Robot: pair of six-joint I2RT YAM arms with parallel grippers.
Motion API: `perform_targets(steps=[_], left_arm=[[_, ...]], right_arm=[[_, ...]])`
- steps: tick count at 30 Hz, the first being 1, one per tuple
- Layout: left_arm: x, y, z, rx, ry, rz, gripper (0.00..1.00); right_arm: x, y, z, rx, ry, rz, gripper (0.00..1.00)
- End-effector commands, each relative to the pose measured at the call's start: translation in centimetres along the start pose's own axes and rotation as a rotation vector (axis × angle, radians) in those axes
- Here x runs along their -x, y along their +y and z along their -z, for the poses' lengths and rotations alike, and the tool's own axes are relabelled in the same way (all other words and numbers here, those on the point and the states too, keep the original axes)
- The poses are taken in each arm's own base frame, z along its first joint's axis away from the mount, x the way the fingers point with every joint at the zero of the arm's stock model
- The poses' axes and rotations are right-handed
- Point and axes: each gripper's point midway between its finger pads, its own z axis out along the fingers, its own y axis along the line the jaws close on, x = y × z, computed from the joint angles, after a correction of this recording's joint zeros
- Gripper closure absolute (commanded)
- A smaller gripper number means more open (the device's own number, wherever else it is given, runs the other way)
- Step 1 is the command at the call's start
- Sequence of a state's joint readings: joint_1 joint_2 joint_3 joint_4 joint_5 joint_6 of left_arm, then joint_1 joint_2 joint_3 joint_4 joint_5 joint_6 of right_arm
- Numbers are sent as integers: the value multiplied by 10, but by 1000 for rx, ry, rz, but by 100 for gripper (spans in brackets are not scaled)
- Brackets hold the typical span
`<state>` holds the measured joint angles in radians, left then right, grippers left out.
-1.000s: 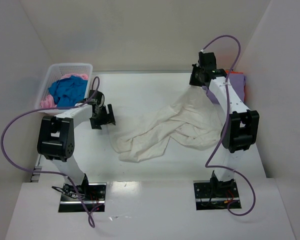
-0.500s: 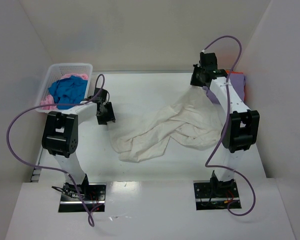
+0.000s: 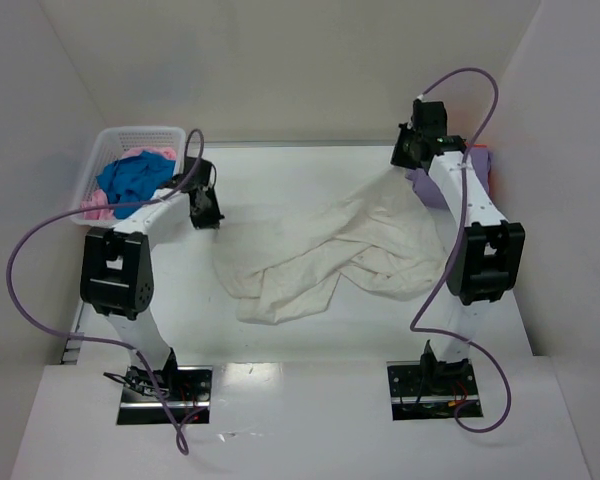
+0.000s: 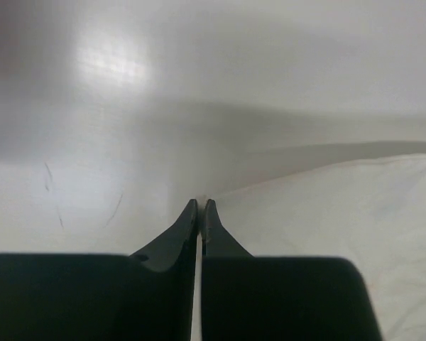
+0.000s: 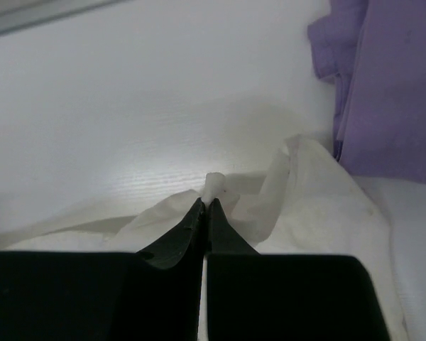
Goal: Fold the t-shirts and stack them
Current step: Flatten out the tshirt
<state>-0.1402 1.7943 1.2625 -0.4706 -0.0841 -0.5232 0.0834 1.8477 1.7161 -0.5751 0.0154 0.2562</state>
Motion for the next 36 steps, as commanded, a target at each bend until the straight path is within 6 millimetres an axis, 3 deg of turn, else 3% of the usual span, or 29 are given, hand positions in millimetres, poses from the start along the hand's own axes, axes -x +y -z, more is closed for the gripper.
perform_targets(steps=[1, 2, 4, 5, 6, 8, 9, 11, 12, 14, 15, 16, 20, 21, 22, 23, 24, 27, 29, 30, 31, 33, 36], left_arm=[[121, -26, 107, -51, -384, -43, 100], [136, -30, 126, -60, -439, -48, 100], [182, -41, 193, -98, -621, -68, 100], [183, -40, 199, -92, -635, -63, 100], [207, -44, 241, -104, -741, -76, 100], [220, -42, 280, -106, -832, -72, 100], [225, -41, 292, -100, -861, -72, 100], [233, -38, 341, -111, -963, -68, 100], [235, -38, 356, -122, -993, -62, 100], [234, -29, 396, -123, -1074, -41, 100], [232, -27, 404, -121, -1089, -48, 100], [230, -24, 413, -119, -1106, -40, 100], [199, -3, 473, -139, -1200, -22, 100], [193, -1, 468, -135, -1189, -25, 100], [180, 6, 484, -146, -1219, -17, 100], [174, 9, 488, -148, -1225, -15, 100], [168, 14, 488, -144, -1224, -1, 100], [149, 27, 516, -156, -1282, 22, 100], [129, 38, 538, -171, -1321, 33, 100], [130, 37, 533, -167, -1310, 30, 100], [120, 42, 540, -179, -1323, 42, 100], [101, 49, 554, -204, -1343, 50, 100], [92, 54, 562, -208, -1353, 52, 100]], right_arm=[[107, 10, 80, 45, -307, -22, 100], [113, 13, 86, 58, -319, -21, 100], [152, 20, 138, 87, -448, -26, 100], [161, 22, 152, 97, -482, -26, 100], [176, 27, 181, 116, -547, -26, 100], [191, 31, 215, 137, -620, -26, 100], [194, 33, 237, 146, -652, -26, 100], [198, 34, 267, 161, -703, -25, 100], [199, 35, 281, 168, -727, -25, 100], [196, 31, 331, 172, -815, -46, 100], [196, 31, 331, 172, -815, -46, 100], [195, 28, 358, 170, -863, -54, 100], [176, 22, 411, 187, -934, -68, 100], [171, 24, 413, 204, -929, -82, 100], [166, 25, 434, 227, -962, -77, 100], [164, 24, 426, 221, -945, -77, 100], [160, 25, 445, 239, -974, -72, 100], [149, 24, 458, 256, -979, -77, 100], [136, 25, 483, 284, -1005, -66, 100], [132, 24, 490, 286, -1011, -66, 100], [127, 23, 494, 286, -1011, -66, 100], [120, 24, 524, 310, -1053, -59, 100], [117, 26, 541, 334, -1080, -49, 100]])
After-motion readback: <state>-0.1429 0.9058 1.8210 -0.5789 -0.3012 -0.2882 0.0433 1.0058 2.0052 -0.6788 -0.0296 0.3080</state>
